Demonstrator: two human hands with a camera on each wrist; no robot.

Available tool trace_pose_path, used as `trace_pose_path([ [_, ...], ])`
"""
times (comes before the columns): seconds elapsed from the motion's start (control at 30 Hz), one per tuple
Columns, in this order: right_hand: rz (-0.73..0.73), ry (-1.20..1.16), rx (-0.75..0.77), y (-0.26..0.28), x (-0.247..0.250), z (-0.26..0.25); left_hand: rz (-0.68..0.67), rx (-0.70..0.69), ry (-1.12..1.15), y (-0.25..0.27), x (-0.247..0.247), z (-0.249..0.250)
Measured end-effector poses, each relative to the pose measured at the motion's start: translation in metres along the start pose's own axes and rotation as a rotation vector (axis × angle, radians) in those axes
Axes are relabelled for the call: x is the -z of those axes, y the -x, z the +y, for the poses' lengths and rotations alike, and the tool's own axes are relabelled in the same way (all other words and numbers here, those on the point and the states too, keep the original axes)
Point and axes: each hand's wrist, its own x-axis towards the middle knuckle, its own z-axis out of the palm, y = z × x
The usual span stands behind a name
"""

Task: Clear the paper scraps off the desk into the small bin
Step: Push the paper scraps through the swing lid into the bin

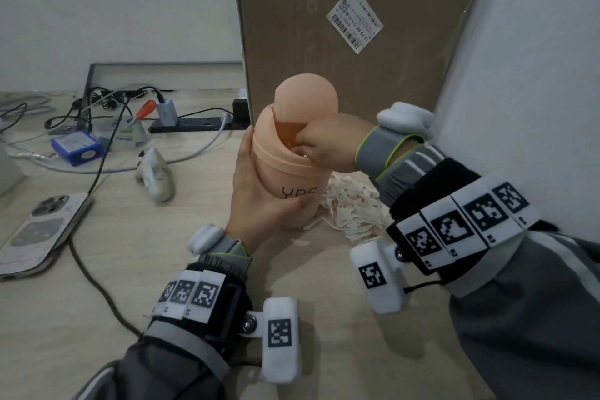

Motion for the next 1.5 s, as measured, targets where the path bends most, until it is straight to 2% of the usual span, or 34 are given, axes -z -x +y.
trace_pose_path([
  [0.1,-0.109,-0.045,0.021,-0.004,0.003,-0.003,-0.005,-0.012,0.001,0.0,0.001,0.002],
  [0.23,-0.092,-0.17,0.061,0.0,0.003,-0.001,-0.009,-0.016,0.014,0.001,-0.001,0.004],
  [0.33,-0.012,-0.243,0.076,0.013,0.004,0.007,-0.006,-0.002,0.019,0.002,-0.001,0.003],
  [0.43,0.165,-0.224,0.07,0.025,0.003,0.017,0.015,0.024,0.044,0.0,0.0,0.001],
  [0.5,0.263,-0.292,0.058,0.028,-0.001,0.02,0.022,0.03,0.052,0.0,0.001,0.001],
  [0.6,0.204,-0.324,-0.006,0.029,-0.01,0.015,0.02,0.025,0.055,0.0,0.001,0.002],
  [0.73,0.135,-0.204,-0.083,0.016,-0.024,0.003,0.017,0.006,0.04,0.0,0.001,0.002],
  [0.83,0.113,-0.212,-0.108,0.007,-0.03,0.001,0.026,0.013,0.03,0.001,0.001,0.002],
  [0.93,0.285,-0.404,0.01,0.01,-0.034,0.011,0.038,0.028,0.063,0.001,0.001,0.005],
  [1.03,0.577,-0.853,0.087,0.028,-0.037,0.026,0.05,0.035,0.074,0.001,0.002,0.009],
  [1.1,0.703,-1.066,0.038,0.037,-0.041,0.042,0.061,0.043,0.086,0.0,0.003,0.011],
  [1.17,0.736,-1.197,-0.072,0.043,-0.046,0.064,0.072,0.047,0.088,0.0,0.002,0.01],
  [1.23,0.679,-1.292,-0.203,0.048,-0.053,0.082,0.082,0.051,0.096,0.0,0.003,0.01],
  [1.33,0.483,-1.36,-0.329,0.055,-0.068,0.101,0.11,0.066,0.116,0.0,0.004,0.01],
  [1.5,0.075,-1.344,-0.397,0.054,-0.092,0.104,0.155,0.086,0.129,0.001,0.004,0.011],
])
